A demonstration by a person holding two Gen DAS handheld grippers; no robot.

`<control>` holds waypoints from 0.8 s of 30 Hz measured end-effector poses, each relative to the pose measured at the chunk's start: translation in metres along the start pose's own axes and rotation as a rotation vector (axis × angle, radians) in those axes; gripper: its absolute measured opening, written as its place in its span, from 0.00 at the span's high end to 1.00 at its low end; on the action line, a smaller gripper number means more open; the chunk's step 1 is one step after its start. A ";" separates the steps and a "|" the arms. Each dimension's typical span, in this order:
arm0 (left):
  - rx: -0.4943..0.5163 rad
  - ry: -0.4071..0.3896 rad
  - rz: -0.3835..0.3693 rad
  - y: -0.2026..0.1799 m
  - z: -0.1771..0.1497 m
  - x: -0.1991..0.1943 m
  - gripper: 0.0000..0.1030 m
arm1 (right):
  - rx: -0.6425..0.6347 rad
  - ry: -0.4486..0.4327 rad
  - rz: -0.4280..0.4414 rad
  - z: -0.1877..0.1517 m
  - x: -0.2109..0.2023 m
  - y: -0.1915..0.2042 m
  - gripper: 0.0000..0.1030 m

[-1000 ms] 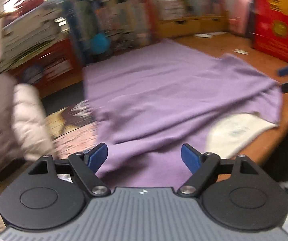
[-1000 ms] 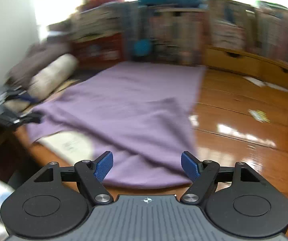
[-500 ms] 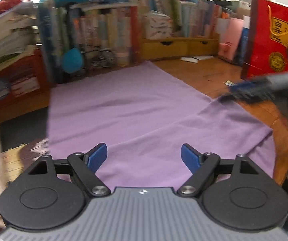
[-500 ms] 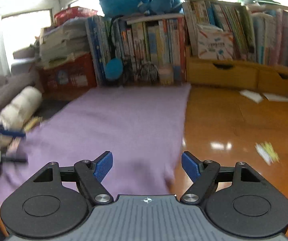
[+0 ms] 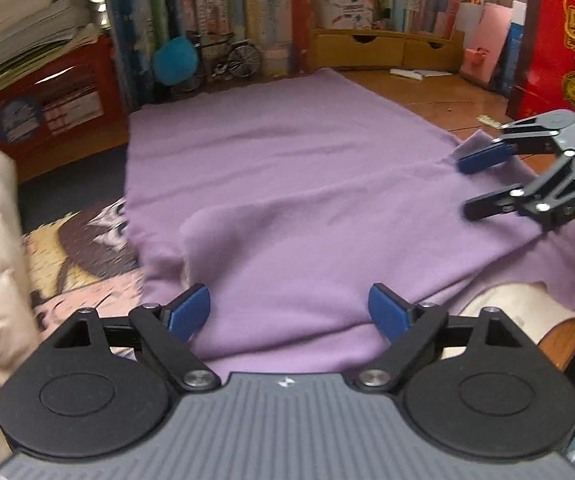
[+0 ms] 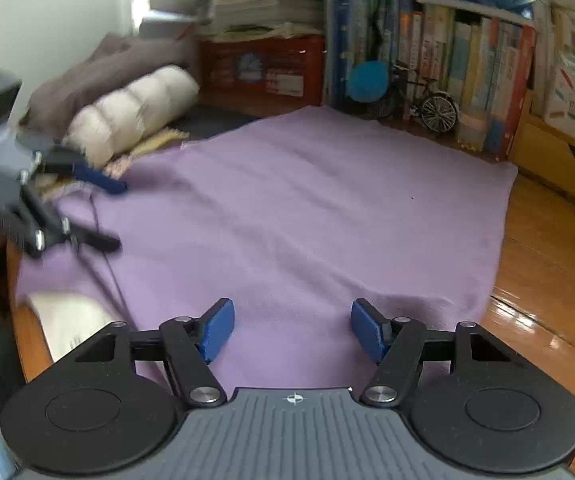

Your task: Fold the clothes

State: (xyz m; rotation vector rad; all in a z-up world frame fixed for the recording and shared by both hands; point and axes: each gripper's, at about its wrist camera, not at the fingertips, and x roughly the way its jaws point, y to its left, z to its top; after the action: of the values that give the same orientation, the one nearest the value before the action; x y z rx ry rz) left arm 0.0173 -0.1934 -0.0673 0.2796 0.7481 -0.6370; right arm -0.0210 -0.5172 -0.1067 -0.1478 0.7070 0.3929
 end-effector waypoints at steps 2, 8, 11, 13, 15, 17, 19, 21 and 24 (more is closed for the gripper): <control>0.013 0.030 0.055 0.002 -0.001 -0.005 0.04 | 0.023 0.020 -0.038 -0.005 -0.008 -0.013 0.36; 0.086 -0.085 0.060 -0.004 0.030 -0.032 0.07 | 0.006 -0.035 -0.071 0.001 -0.038 -0.020 0.34; 0.116 -0.165 -0.071 -0.019 0.052 -0.018 0.07 | -0.002 -0.073 0.019 0.010 -0.032 -0.014 0.34; 0.112 -0.104 -0.060 -0.021 0.054 0.007 0.07 | -0.005 -0.066 0.057 0.012 -0.024 -0.011 0.34; 0.106 -0.028 -0.036 -0.023 0.054 0.034 0.07 | 0.000 -0.066 0.068 0.014 -0.021 -0.010 0.34; 0.052 0.008 -0.017 -0.007 0.039 0.050 0.02 | 0.013 -0.082 0.052 0.015 -0.023 -0.013 0.32; 0.027 0.005 -0.016 0.006 0.030 0.043 0.02 | 0.027 -0.110 0.012 0.020 -0.025 -0.020 0.31; 0.040 0.014 0.031 0.011 0.022 0.032 0.02 | 0.031 -0.131 -0.054 0.029 -0.023 -0.027 0.31; 0.039 0.045 0.097 0.022 0.015 0.022 0.02 | 0.001 -0.167 -0.139 0.050 -0.007 -0.036 0.33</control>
State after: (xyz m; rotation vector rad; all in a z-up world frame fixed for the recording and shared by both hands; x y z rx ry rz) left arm 0.0516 -0.1927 -0.0718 0.3653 0.7612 -0.5554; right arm 0.0186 -0.5392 -0.0643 -0.1604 0.5289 0.2680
